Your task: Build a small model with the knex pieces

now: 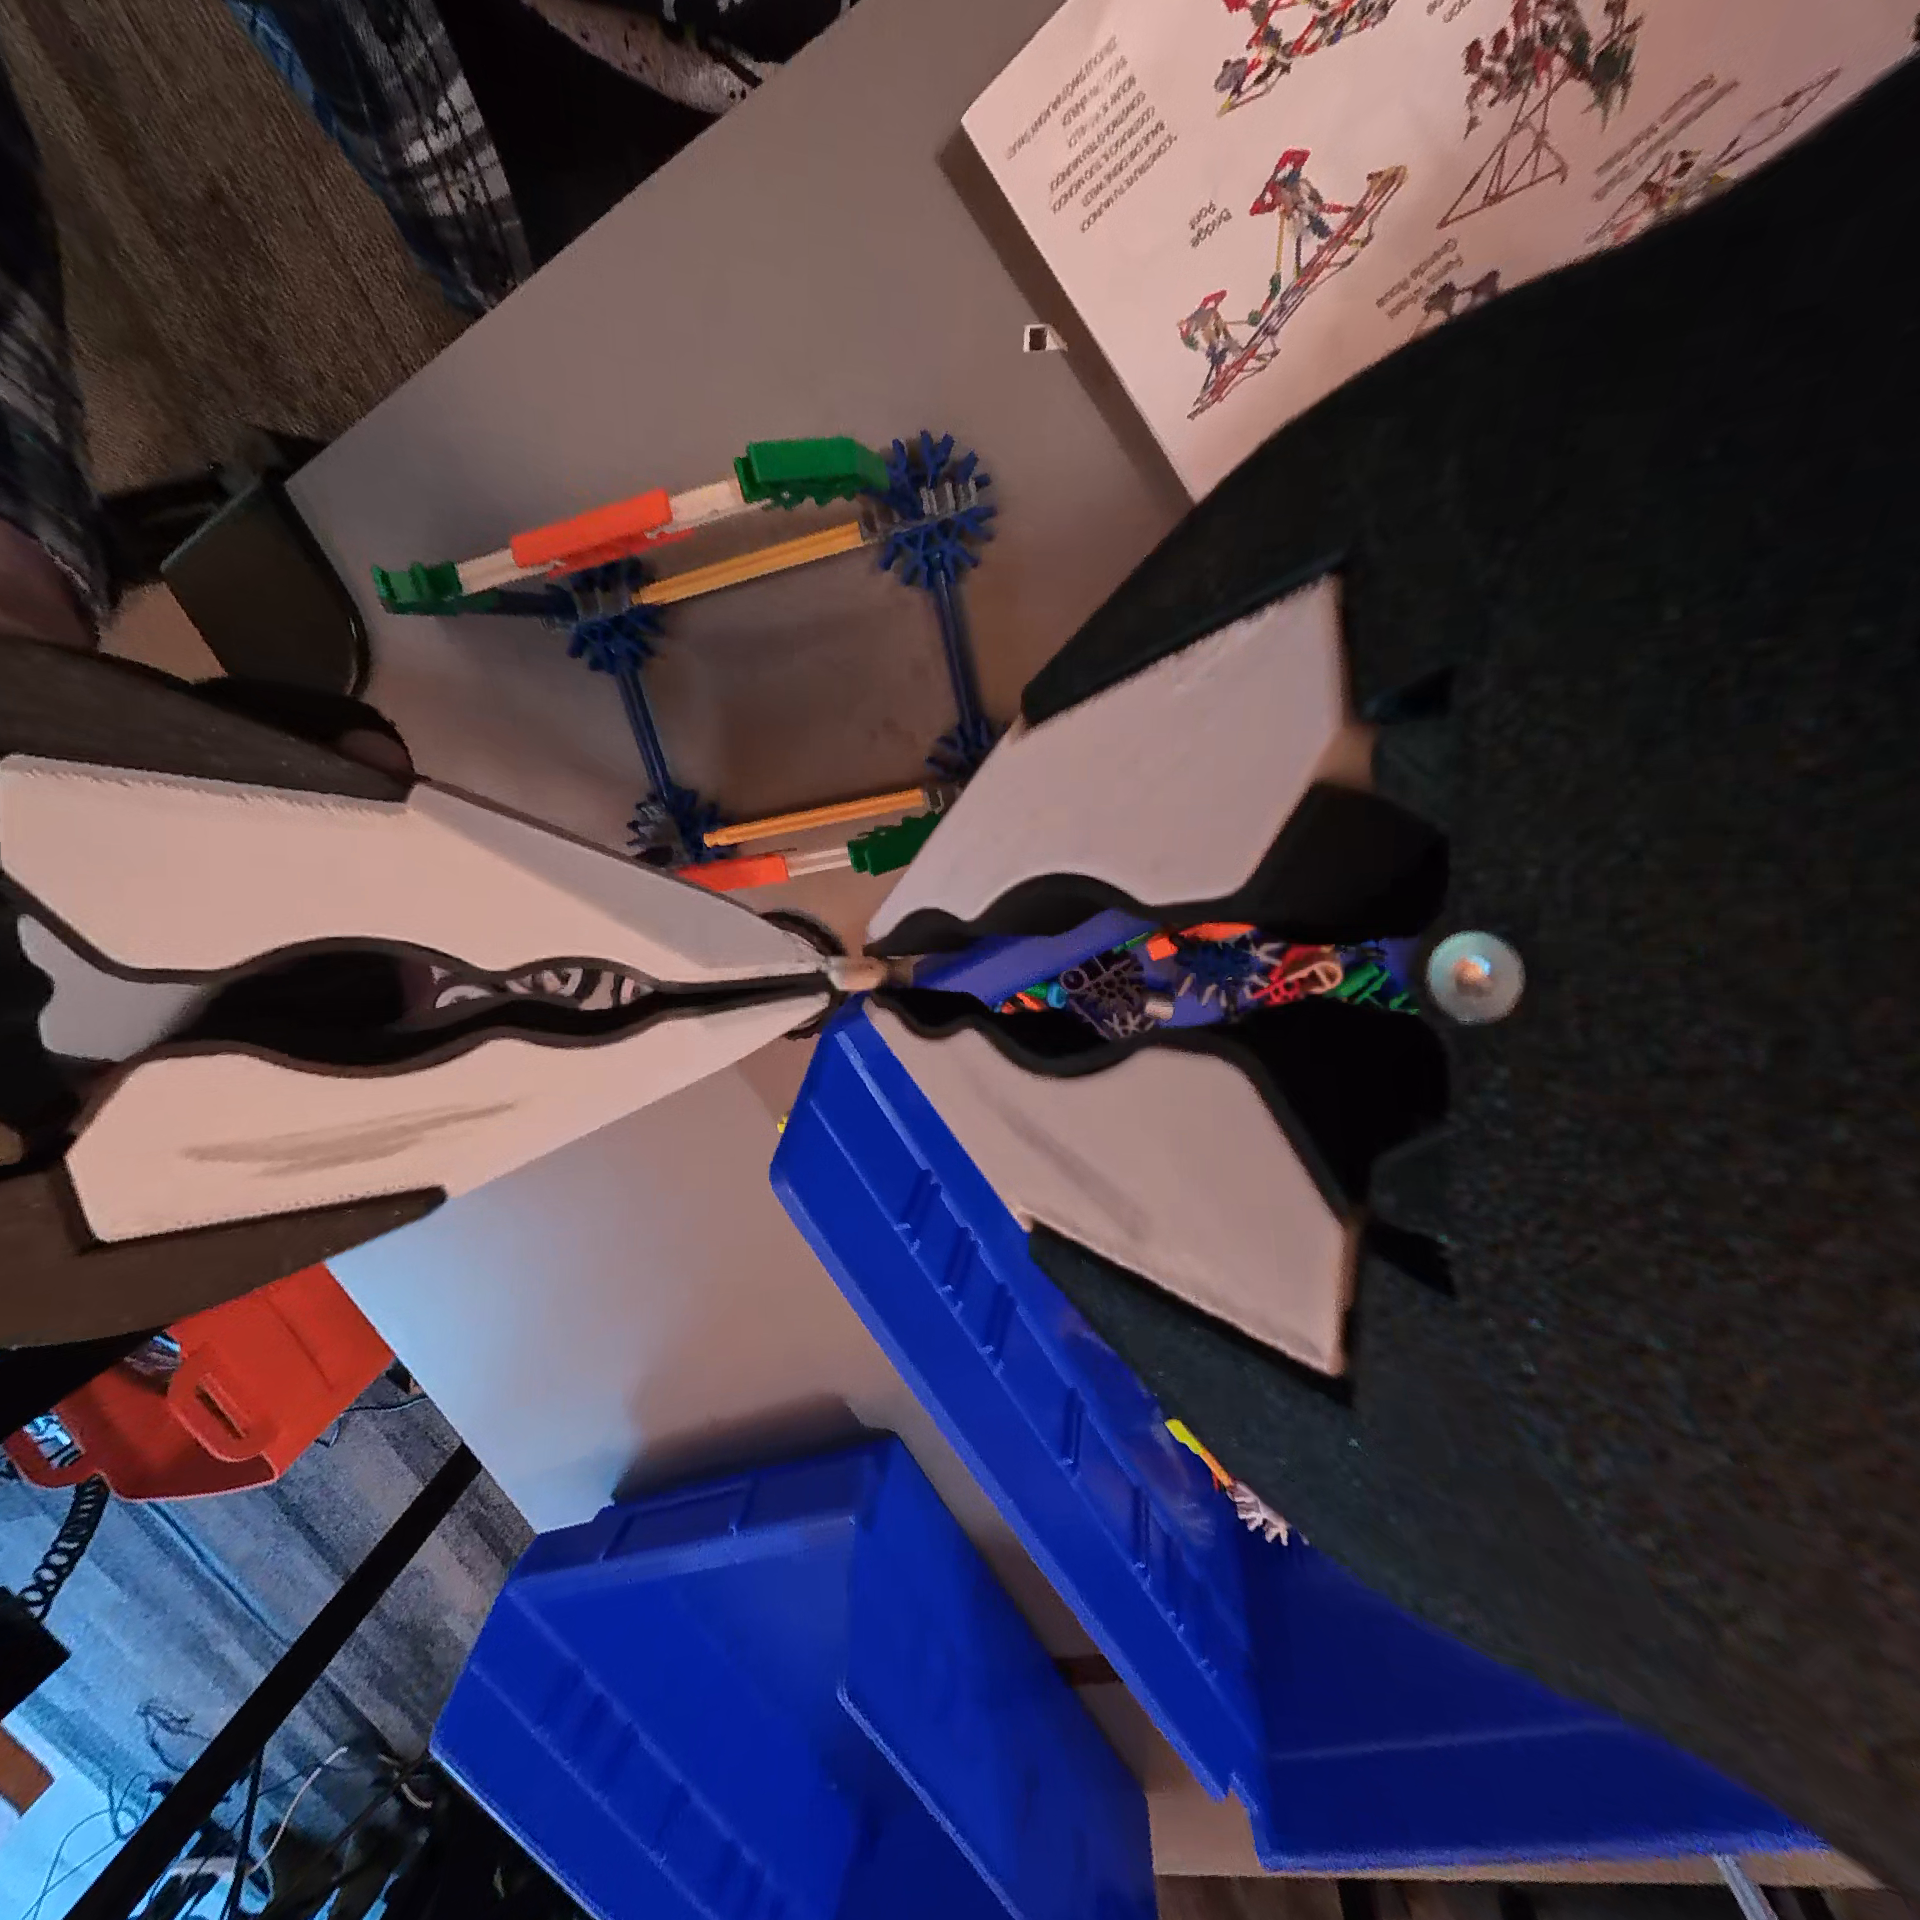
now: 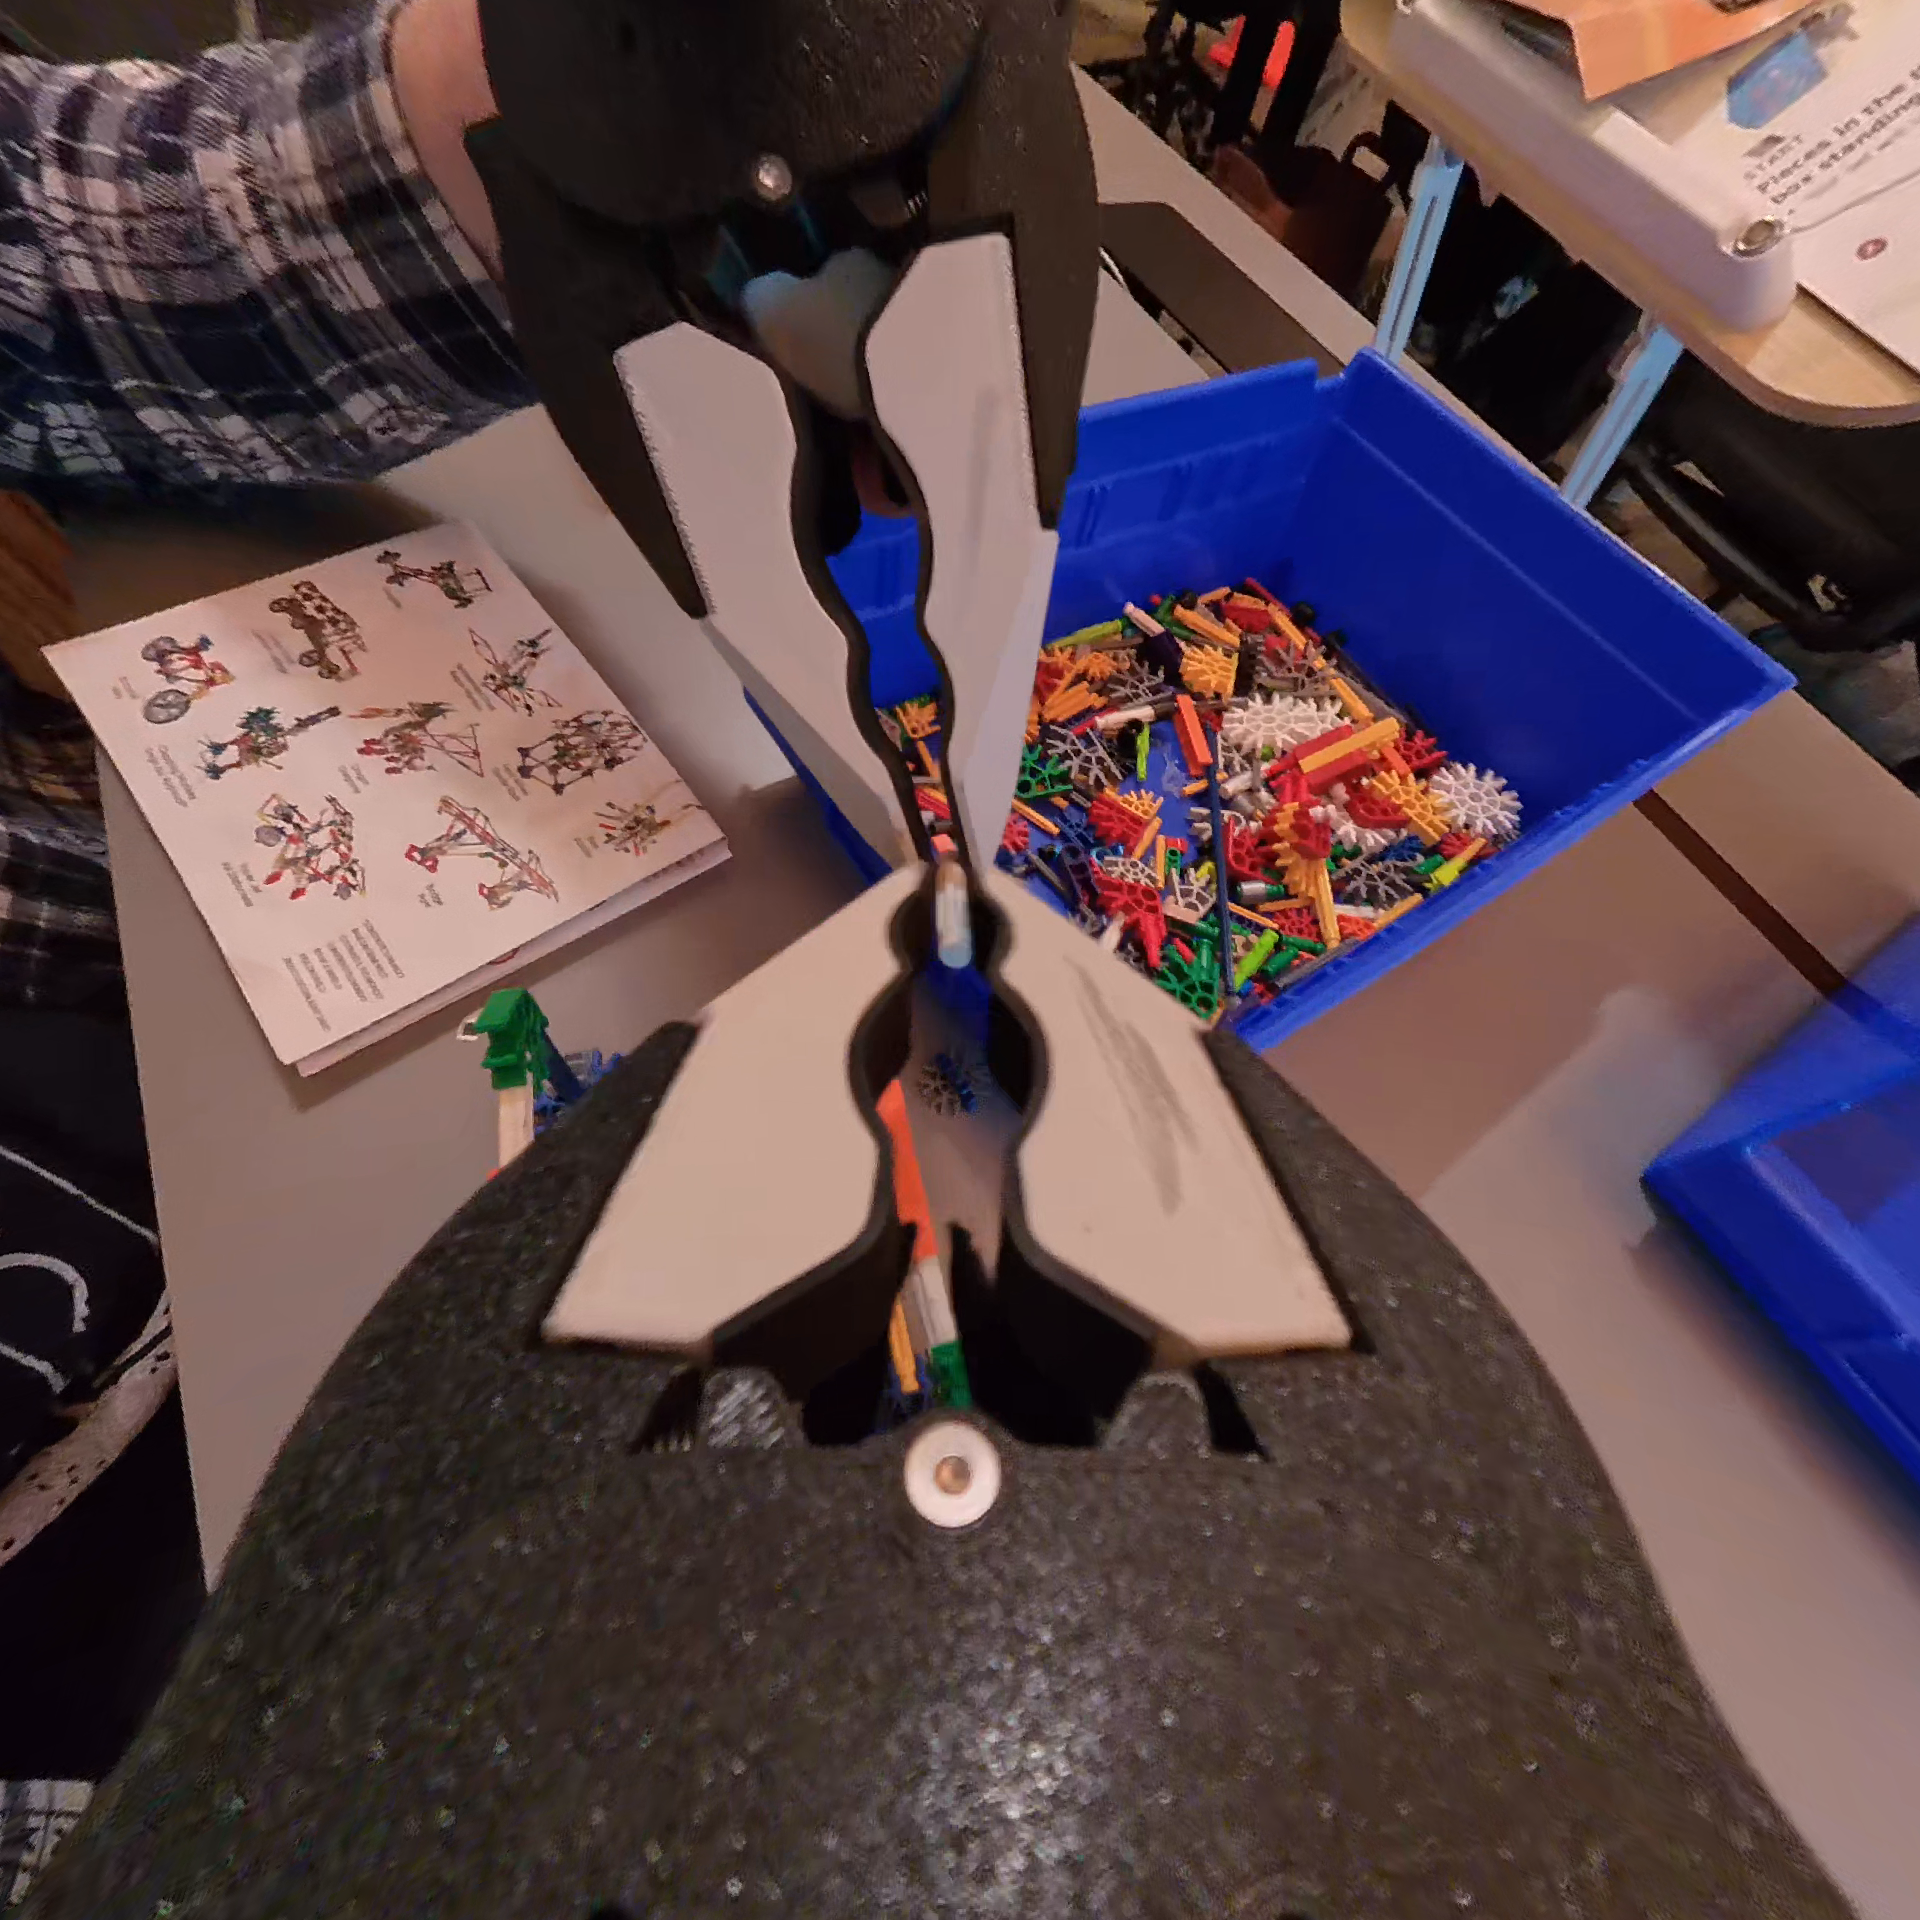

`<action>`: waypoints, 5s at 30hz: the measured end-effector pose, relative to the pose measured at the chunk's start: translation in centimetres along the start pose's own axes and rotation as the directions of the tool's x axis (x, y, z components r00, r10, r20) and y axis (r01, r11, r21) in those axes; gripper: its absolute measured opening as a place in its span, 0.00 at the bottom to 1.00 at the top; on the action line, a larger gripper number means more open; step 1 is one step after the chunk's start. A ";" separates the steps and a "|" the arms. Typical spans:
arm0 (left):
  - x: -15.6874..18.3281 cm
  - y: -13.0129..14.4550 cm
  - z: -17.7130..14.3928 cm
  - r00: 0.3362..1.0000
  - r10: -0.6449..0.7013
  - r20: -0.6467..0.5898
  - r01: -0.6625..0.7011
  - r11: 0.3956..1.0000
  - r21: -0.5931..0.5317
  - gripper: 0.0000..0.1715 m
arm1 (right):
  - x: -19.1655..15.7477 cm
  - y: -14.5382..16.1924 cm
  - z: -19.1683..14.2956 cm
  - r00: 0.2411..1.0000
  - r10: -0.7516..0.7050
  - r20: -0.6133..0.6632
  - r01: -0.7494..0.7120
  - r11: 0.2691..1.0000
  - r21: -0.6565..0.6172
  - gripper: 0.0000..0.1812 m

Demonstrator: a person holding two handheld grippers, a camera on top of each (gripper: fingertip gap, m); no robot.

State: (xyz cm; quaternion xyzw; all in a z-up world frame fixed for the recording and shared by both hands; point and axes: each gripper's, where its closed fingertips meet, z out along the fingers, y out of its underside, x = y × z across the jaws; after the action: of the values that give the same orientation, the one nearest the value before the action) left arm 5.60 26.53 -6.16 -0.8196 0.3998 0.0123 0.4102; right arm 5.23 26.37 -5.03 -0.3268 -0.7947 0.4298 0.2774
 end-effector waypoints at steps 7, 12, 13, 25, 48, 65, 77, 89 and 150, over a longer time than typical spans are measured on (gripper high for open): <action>0.3 -0.5 0.1 1.000 -0.001 0.008 0.000 1.000 0.025 0.02 | -0.3 1.3 0.5 1.000 -0.021 -0.009 0.020 0.998 -0.061 0.05; 0.4 -0.7 0.0 1.000 -0.017 0.013 0.016 0.999 0.039 0.02 | -0.6 1.1 0.3 1.000 -0.007 0.008 0.008 1.000 -0.029 0.03; 0.4 -0.8 0.0 1.000 -0.024 0.011 0.023 0.999 0.046 0.02 | -0.8 1.2 0.2 1.000 -0.015 0.020 0.016 0.999 -0.032 0.03; 1.7 0.3 0.5 0.996 -0.077 0.035 0.078 0.997 -0.026 0.16 | -1.3 3.2 0.3 0.992 -0.044 0.114 0.063 0.984 -0.165 0.02; 2.7 1.6 1.9 0.997 -0.072 -0.018 0.069 0.992 -0.107 0.06 | -1.9 4.1 1.1 0.959 -0.023 0.282 0.103 0.956 -0.276 0.03; 2.9 1.5 2.1 0.997 -0.061 -0.043 0.057 0.994 -0.095 0.04 | -2.6 4.1 1.3 0.958 0.015 0.287 0.058 0.968 -0.243 0.08; 2.8 1.4 2.1 0.998 -0.049 -0.030 0.046 0.994 -0.100 0.02 | -2.5 4.0 1.6 0.976 -0.058 0.212 0.103 0.973 -0.207 0.05; 2.9 1.4 2.1 0.998 -0.051 -0.036 0.046 0.991 -0.127 0.02 | -2.6 4.2 1.7 0.974 -0.026 0.227 0.077 0.972 -0.222 0.04; -4.3 8.3 8.4 0.987 -0.035 -0.155 -0.025 0.929 -0.368 0.00 | 0.8 7.1 -4.0 0.989 0.140 0.052 -0.139 0.990 -0.018 0.12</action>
State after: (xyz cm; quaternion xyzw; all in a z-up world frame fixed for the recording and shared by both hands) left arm -0.25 32.23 -15.76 -0.8815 0.4194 0.0208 0.2157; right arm 9.63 31.93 -9.17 -0.3719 -0.7801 0.4508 0.2232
